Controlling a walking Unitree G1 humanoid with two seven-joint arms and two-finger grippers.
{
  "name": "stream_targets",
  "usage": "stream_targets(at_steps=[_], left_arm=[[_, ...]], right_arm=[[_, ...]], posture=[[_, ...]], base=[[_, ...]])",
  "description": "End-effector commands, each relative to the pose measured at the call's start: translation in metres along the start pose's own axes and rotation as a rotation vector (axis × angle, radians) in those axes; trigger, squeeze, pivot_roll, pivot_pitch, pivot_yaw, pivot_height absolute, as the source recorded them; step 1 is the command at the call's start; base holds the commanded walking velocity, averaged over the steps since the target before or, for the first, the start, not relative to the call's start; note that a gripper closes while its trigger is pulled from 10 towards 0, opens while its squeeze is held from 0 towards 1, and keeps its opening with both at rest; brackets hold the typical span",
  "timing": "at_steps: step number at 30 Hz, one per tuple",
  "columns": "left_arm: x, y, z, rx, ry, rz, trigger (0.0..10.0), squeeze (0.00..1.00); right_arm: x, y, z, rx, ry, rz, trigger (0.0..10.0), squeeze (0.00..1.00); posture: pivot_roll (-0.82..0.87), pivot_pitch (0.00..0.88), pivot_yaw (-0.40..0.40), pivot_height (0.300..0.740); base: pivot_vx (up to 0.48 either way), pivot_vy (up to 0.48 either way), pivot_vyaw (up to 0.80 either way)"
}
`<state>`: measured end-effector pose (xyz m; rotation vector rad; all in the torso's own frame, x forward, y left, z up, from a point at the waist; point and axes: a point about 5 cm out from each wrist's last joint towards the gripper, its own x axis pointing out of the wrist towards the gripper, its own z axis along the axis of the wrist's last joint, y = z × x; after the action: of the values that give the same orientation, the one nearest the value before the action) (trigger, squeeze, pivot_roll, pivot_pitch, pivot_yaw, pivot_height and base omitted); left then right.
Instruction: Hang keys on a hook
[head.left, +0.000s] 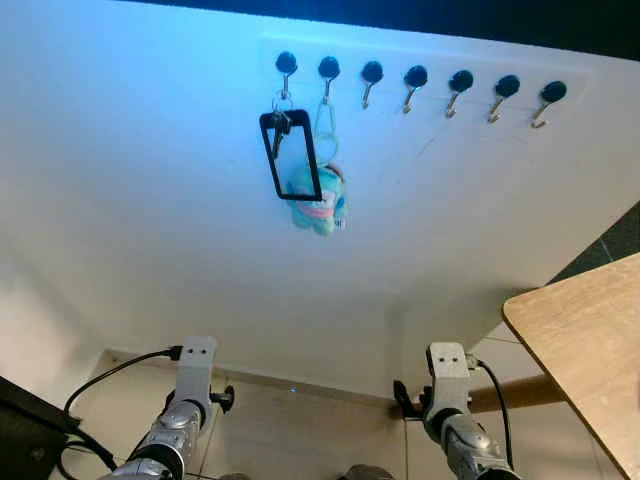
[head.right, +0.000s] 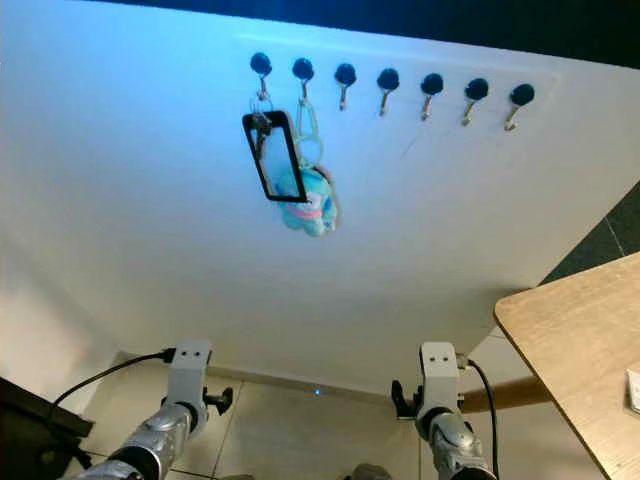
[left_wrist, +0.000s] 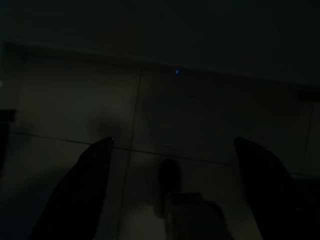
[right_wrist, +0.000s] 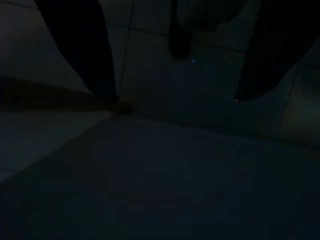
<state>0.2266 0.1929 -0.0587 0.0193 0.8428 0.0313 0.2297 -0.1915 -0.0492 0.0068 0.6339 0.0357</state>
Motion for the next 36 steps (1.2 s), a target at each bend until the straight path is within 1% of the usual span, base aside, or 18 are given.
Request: stream_targets(at_steps=[1, 6, 7, 9, 13, 14, 15, 16, 18, 22, 23, 25, 29, 30, 31, 33, 35, 36], left_arm=[[-0.001, 0.001, -0.004, 0.010, 0.005, -0.001, 10.0, 0.00], [0.000, 0.002, 0.002, 0.005, -0.016, -0.001, 10.0, 0.00], [0.000, -0.001, 0.002, 0.042, -0.013, -0.027, 10.0, 0.00], [0.000, -0.003, 0.003, 0.056, -0.018, -0.047, 10.0, 0.00], [0.001, 0.000, 0.009, 0.013, -0.041, -0.033, 10.0, 0.00], [0.000, 0.001, 0.010, 0.000, -0.049, -0.037, 10.0, 0.00], [0.000, 0.002, 0.010, -0.006, -0.055, -0.040, 10.0, 0.00], [0.000, 0.003, 0.009, -0.022, -0.054, -0.040, 10.0, 0.00], [0.000, 0.003, 0.008, -0.016, -0.049, -0.043, 10.0, 0.00], [0.000, 0.004, 0.009, -0.019, -0.057, -0.040, 10.0, 0.00], [0.000, 0.004, 0.008, -0.026, -0.057, -0.037, 10.0, 0.00], [-0.001, 0.003, 0.007, 0.009, -0.052, -0.047, 10.0, 0.00], [0.000, 0.004, 0.012, -0.021, -0.075, -0.030, 10.0, 0.00], [0.001, 0.004, 0.013, -0.035, -0.069, -0.015, 10.0, 0.00], [0.001, 0.004, 0.013, -0.035, -0.069, -0.015, 10.0, 0.00], [0.001, 0.000, 0.011, 0.011, -0.060, -0.027, 10.0, 0.00], [0.001, -0.001, 0.011, 0.016, -0.069, -0.028, 10.0, 0.00], [0.000, -0.001, 0.011, -0.002, -0.075, -0.021, 10.0, 0.00]], right_arm=[[-0.001, -0.002, -0.002, -0.023, 0.015, 0.015, 10.0, 0.00], [0.000, -0.007, 0.002, 0.014, 0.007, -0.019, 10.0, 0.00], [-0.001, -0.007, 0.000, 0.031, -0.001, -0.017, 10.0, 0.00], [-0.003, -0.008, -0.004, 0.062, -0.008, -0.014, 10.0, 0.00], [-0.009, -0.014, -0.016, 0.108, 0.018, -0.056, 10.0, 0.00], [-0.012, -0.015, -0.020, 0.137, 0.017, -0.075, 10.0, 0.00], [-0.013, -0.015, -0.022, 0.157, 0.015, -0.086, 10.0, 0.00], [-0.013, -0.014, -0.023, 0.168, 0.012, -0.085, 10.0, 0.00], [-0.013, -0.010, -0.025, 0.157, 0.016, -0.067, 10.0, 0.00], [-0.013, -0.005, -0.025, 0.189, 0.002, -0.060, 10.0, 0.00], [-0.012, 0.000, -0.026, 0.190, 0.002, -0.050, 10.0, 0.00], [-0.013, 0.008, -0.028, 0.191, 0.003, -0.025, 10.0, 0.00], [-0.014, 0.007, -0.030, 0.228, -0.002, -0.047, 10.0, 0.00], [-0.015, 0.007, -0.034, 0.198, 0.031, -0.062, 10.0, 0.00], [-0.015, 0.007, -0.034, 0.198, 0.031, -0.062, 10.0, 0.00], [-0.016, 0.004, -0.036, 0.178, 0.043, -0.071, 10.0, 0.00], [-0.016, 0.002, -0.036, 0.191, 0.037, -0.087, 10.0, 0.00], [-0.017, 0.001, -0.036, 0.197, 0.037, -0.092, 10.0, 0.00]], posture=[[0.05, 0.090, -0.094, 0.740], [0.05, 0.102, -0.089, 0.740], [0.05, 0.101, -0.084, 0.740], [0.04, 0.100, -0.076, 0.740], [0.04, 0.086, -0.043, 0.740], [0.04, 0.046, -0.032, 0.740], [0.04, 0.046, -0.032, 0.740], [0.03, 0.093, -0.021, 0.740], [0.04, 0.061, -0.017, 0.740], [0.04, 0.062, -0.017, 0.740], [0.04, 0.084, -0.011, 0.740], [0.04, 0.066, -0.016, 0.740], [0.05, 0.050, -0.023, 0.740], [0.03, 0.091, -0.013, 0.740], [0.03, 0.091, -0.013, 0.740], [0.04, 0.058, -0.023, 0.740], [0.04, 0.059, -0.025, 0.740], [0.04, 0.065, -0.021, 0.740]], base=[[0.000, 0.000, 0.00], [0.000, 0.000, 0.00], [0.000, 0.000, 0.00], [0.000, 0.000, 0.00], [0.000, 0.000, 0.00], [0.000, 0.000, 0.00], [0.000, 0.000, 0.00], [0.000, 0.000, 0.00], [0.000, 0.000, 0.00], [0.000, 0.000, 0.00], [0.000, 0.000, 0.00], [0.000, 0.000, 0.00], [0.000, 0.000, 0.00], [0.000, 0.000, 0.00], [0.000, 0.000, 0.00], [0.000, 0.000, 0.00], [0.000, 0.000, 0.00], [0.000, 0.000, 0.00]])
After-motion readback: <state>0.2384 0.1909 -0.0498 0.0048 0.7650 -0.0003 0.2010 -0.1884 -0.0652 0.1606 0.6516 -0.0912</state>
